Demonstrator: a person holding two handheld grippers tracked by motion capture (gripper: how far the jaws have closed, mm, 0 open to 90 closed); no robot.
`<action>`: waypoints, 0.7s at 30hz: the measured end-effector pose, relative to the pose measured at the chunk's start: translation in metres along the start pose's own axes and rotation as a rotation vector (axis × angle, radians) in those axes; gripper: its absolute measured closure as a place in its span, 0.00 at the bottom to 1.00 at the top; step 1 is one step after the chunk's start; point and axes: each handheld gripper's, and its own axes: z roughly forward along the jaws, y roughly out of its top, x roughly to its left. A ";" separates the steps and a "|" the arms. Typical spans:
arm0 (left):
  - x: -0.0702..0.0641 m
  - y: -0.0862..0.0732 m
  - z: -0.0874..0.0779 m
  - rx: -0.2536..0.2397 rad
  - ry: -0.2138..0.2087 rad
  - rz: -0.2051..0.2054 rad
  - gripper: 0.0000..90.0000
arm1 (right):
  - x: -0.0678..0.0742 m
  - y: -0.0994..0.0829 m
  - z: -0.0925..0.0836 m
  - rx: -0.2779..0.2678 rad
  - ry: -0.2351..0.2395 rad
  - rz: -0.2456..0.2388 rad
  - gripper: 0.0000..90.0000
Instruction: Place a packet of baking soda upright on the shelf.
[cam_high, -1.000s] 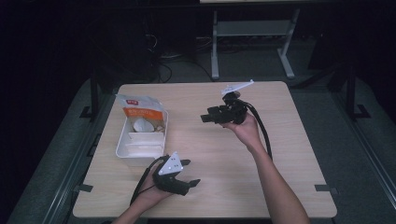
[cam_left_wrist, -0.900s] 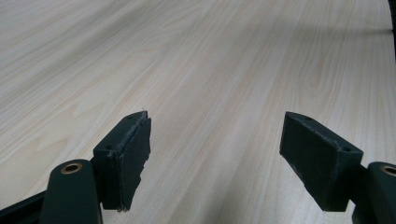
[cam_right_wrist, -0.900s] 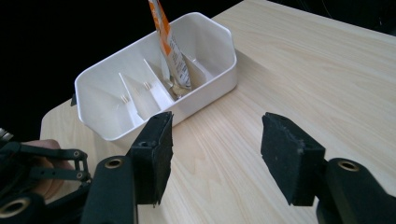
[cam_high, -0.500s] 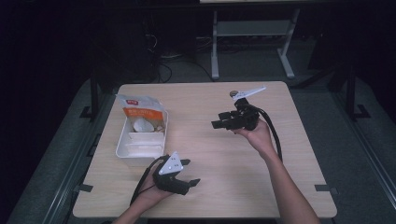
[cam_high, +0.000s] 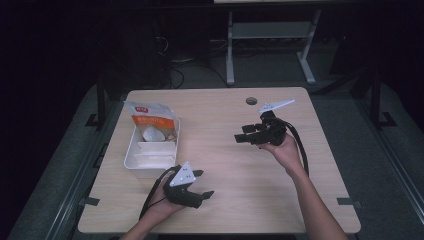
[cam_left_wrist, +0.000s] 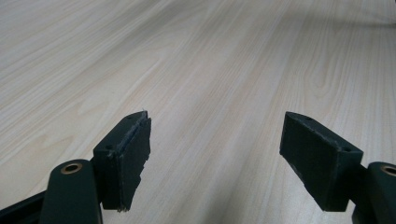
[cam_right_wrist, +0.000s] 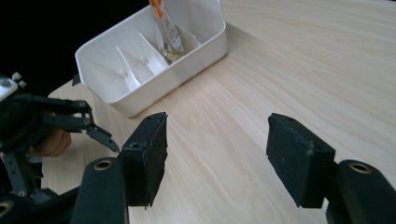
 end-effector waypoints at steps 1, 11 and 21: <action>0.000 0.000 0.000 -0.001 0.000 0.000 0.27 | 0.000 -0.002 -0.001 -0.004 -0.001 0.000 0.42; 0.000 0.000 0.000 -0.001 0.004 0.000 0.27 | -0.001 -0.014 -0.015 -0.011 -0.005 0.015 0.40; 0.000 0.000 0.000 0.000 0.005 -0.002 0.27 | -0.004 -0.034 -0.026 0.001 -0.015 0.037 0.39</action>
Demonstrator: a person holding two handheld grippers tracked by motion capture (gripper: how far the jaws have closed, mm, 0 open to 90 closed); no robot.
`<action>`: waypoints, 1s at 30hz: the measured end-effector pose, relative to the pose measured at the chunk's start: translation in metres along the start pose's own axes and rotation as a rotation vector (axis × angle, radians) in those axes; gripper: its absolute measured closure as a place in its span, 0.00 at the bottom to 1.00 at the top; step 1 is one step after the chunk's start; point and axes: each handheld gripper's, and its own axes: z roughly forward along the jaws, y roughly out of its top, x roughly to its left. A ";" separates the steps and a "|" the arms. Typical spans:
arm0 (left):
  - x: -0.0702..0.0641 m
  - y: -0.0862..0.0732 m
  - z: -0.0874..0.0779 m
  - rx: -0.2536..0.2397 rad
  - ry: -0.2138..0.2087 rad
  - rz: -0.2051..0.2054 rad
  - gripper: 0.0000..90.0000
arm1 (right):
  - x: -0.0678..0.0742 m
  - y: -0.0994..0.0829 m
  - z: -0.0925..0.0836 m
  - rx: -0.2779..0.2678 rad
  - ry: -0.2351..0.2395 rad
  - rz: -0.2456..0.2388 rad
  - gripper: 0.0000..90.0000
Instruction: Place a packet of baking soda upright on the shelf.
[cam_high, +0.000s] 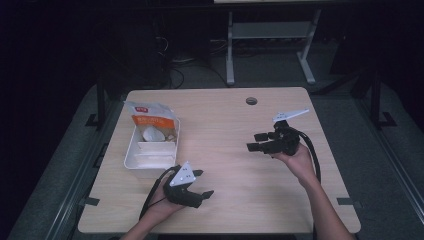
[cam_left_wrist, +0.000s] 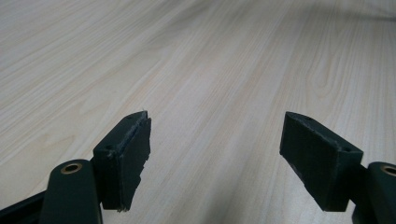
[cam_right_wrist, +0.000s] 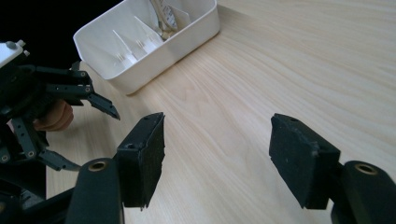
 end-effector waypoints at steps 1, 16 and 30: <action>0.000 0.000 0.000 0.002 -0.001 0.001 0.27 | 0.000 -0.002 -0.001 0.004 -0.003 0.003 0.38; 0.000 0.000 0.000 0.005 0.006 -0.001 0.27 | -0.005 -0.026 -0.021 0.002 -0.030 0.033 0.37; 0.000 0.000 0.001 0.008 0.015 -0.003 0.27 | -0.007 -0.060 -0.030 0.028 -0.039 0.063 0.36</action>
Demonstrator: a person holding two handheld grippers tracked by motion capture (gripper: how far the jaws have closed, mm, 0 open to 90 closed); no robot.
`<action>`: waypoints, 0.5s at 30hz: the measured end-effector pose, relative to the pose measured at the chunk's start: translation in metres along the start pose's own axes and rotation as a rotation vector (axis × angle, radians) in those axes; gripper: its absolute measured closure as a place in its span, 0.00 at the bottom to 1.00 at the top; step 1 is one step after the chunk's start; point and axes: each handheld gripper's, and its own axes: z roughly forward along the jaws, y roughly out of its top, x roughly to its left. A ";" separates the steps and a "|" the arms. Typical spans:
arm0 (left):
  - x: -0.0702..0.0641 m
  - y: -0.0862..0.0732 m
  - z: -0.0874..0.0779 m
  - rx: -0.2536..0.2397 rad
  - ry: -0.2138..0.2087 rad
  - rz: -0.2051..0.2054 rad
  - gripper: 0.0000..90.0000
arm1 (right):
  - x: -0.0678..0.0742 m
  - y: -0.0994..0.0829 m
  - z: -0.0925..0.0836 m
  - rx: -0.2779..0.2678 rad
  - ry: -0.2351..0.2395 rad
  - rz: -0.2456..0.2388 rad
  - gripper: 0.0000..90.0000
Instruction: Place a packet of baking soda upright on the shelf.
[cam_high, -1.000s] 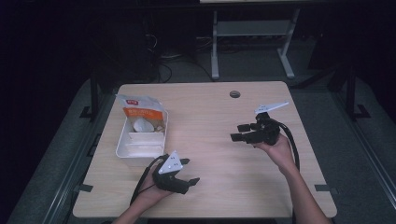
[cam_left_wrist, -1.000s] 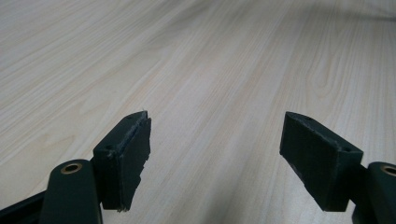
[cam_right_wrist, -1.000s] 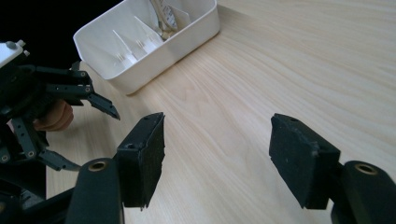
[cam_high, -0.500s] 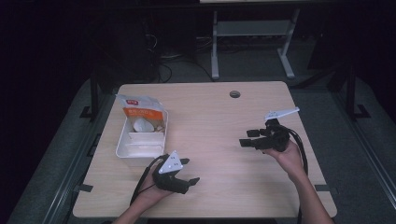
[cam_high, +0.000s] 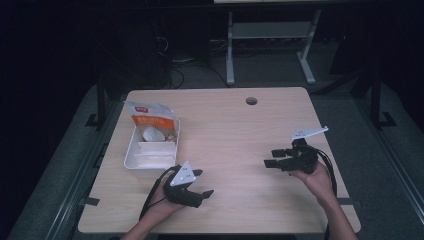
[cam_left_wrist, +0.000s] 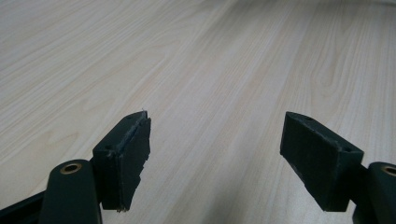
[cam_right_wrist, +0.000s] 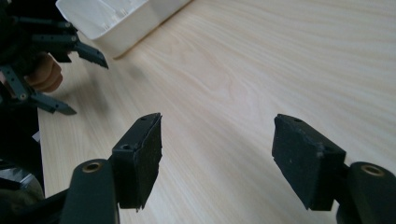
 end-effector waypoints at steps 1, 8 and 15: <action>0.000 0.000 0.000 0.000 0.001 0.000 0.27 | 0.000 -0.003 -0.001 0.001 -0.001 0.003 0.36; 0.000 0.000 0.000 -0.002 0.008 -0.002 0.26 | 0.000 -0.018 -0.005 -0.003 0.001 0.016 0.35; 0.000 0.000 0.000 -0.002 0.013 -0.004 0.26 | 0.004 -0.032 -0.011 0.013 -0.007 0.014 0.34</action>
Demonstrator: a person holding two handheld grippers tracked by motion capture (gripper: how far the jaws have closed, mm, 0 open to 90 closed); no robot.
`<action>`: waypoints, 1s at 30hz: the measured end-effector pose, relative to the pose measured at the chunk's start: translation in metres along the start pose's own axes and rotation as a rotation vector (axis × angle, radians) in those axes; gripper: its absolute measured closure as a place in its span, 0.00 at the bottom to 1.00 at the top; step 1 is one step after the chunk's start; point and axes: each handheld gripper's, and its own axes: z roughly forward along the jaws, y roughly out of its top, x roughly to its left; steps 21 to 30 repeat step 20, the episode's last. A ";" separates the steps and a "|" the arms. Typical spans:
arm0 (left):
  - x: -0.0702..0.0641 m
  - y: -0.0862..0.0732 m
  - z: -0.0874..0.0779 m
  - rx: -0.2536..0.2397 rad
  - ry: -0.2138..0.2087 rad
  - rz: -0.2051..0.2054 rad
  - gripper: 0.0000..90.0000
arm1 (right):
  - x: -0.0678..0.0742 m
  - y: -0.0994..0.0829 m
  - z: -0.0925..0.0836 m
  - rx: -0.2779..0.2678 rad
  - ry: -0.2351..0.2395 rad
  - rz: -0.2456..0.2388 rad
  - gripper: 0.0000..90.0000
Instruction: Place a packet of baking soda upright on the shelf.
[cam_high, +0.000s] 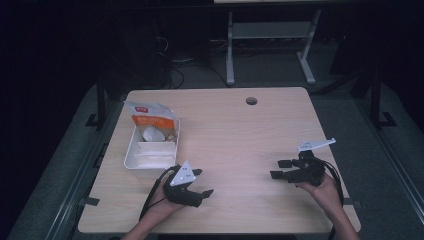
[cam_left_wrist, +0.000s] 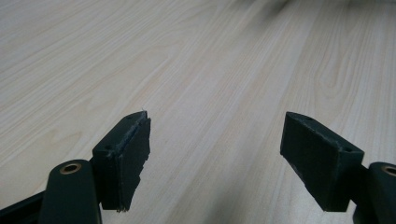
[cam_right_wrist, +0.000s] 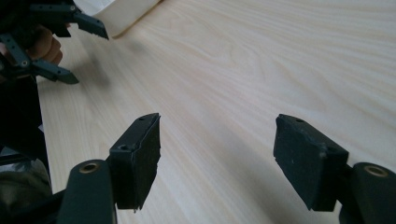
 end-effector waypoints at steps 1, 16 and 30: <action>0.000 0.000 0.000 -0.001 0.002 0.000 0.26 | 0.001 -0.002 -0.001 -0.002 0.000 -0.001 0.34; 0.003 0.000 -0.003 -0.021 0.005 -0.015 0.26 | 0.019 -0.025 0.000 0.000 0.014 -0.010 0.33; 0.004 0.000 -0.003 -0.022 0.005 -0.017 0.26 | 0.019 -0.022 0.007 0.018 0.018 -0.020 0.32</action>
